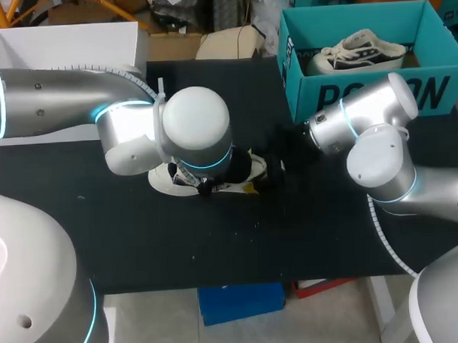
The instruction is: Take the shoe out of the shoebox, open the shoe tongue, remove and reinsert the insole, then place the shoe into the shoebox
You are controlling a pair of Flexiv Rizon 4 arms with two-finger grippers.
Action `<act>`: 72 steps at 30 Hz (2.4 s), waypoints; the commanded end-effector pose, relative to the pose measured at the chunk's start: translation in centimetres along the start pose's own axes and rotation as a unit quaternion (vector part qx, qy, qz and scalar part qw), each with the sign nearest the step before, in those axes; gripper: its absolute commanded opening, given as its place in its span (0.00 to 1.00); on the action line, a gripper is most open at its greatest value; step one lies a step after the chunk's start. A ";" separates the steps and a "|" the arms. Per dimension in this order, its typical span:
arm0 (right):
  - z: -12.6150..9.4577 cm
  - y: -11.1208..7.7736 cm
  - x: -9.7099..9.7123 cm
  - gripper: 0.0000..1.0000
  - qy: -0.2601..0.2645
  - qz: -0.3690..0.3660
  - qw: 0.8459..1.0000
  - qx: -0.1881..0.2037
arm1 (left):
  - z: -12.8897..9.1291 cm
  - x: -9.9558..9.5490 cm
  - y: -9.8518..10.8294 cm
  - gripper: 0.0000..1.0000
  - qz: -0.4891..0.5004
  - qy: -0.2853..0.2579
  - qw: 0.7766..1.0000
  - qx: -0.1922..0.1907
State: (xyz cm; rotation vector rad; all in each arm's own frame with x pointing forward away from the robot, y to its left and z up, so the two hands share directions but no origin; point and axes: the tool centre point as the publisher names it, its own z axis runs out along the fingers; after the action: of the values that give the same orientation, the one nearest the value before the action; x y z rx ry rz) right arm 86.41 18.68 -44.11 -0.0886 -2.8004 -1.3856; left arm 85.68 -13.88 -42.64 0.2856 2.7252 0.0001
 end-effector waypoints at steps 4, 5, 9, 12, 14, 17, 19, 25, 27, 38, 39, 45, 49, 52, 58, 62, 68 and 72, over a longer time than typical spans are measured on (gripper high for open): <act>0.0 -0.3 0.0 0.00 0.000 0.001 1.000 0.000 | 6.0 0.3 -0.5 0.00 0.047 0.056 0.997 0.031; 0.0 -0.3 0.0 0.00 0.000 0.001 1.000 0.000 | 5.5 0.3 -0.6 0.00 0.046 0.066 0.996 0.042; 0.0 -0.3 0.0 0.00 0.000 0.001 1.000 0.000 | 3.7 0.5 -1.2 0.00 0.068 0.113 0.989 0.067; 0.0 -0.3 0.0 0.00 0.000 0.001 1.000 0.000 | 2.4 0.7 -1.7 0.00 0.079 0.149 0.982 0.084; 0.0 -0.3 0.0 0.00 0.000 0.001 1.000 0.000 | 1.7 0.9 -2.1 0.00 0.082 0.166 0.978 0.094; 0.0 -0.3 0.0 0.00 0.000 0.001 1.000 0.000 | 1.0 1.5 -2.5 0.00 0.085 0.194 0.972 0.100; 0.0 -0.3 0.0 0.00 0.000 0.001 1.000 0.000 | 0.6 1.9 -2.7 0.00 0.092 0.205 0.969 0.098; 0.0 -0.3 0.0 0.00 0.000 0.001 1.000 0.000 | -1.2 2.1 -2.7 0.00 0.092 0.212 0.968 0.094; 0.0 -0.3 0.0 0.00 0.000 0.001 1.000 0.000 | -1.7 1.8 -2.5 0.00 0.089 0.206 0.971 0.087; 0.0 -0.3 0.0 0.00 0.000 0.001 1.000 0.000 | -2.7 0.6 -1.3 0.00 0.070 0.189 0.976 0.079; 0.0 -0.3 0.0 0.00 0.000 0.001 1.000 0.000 | -2.7 0.5 -1.2 0.00 0.069 0.188 0.977 0.079; 0.0 -0.3 0.0 0.00 0.000 0.001 1.000 0.000 | -3.0 -0.1 -0.9 0.00 0.067 0.179 0.978 0.079; 0.0 -0.3 0.0 0.00 0.000 0.001 1.000 0.000 | -3.3 -0.4 -0.6 0.00 0.066 0.173 0.980 0.080; 0.0 -0.3 0.0 0.00 0.000 0.001 1.000 0.000 | -3.4 -0.6 -0.5 0.00 0.065 0.169 0.980 0.080; 0.0 -0.3 0.0 0.00 0.000 0.001 1.000 0.000 | -3.7 -0.8 -0.2 0.00 0.064 0.162 0.982 0.079; 0.0 -0.3 0.0 0.00 0.000 0.001 1.000 0.000 | -3.9 -1.1 0.0 0.00 0.062 0.157 0.983 0.079; 0.0 -0.3 0.0 0.00 0.000 0.001 1.000 0.000 | -4.2 -1.5 0.1 0.00 0.060 0.151 0.984 0.078; 0.0 -0.3 0.0 0.00 0.000 0.001 1.000 0.000 | -4.3 -1.6 0.1 0.00 0.057 0.144 0.985 0.080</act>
State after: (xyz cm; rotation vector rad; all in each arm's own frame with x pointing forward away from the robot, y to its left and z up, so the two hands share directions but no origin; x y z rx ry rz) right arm 86.41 18.51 -44.03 -0.0886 -2.7990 -1.3854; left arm 85.71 -14.38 -38.33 0.5276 3.0059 -0.1501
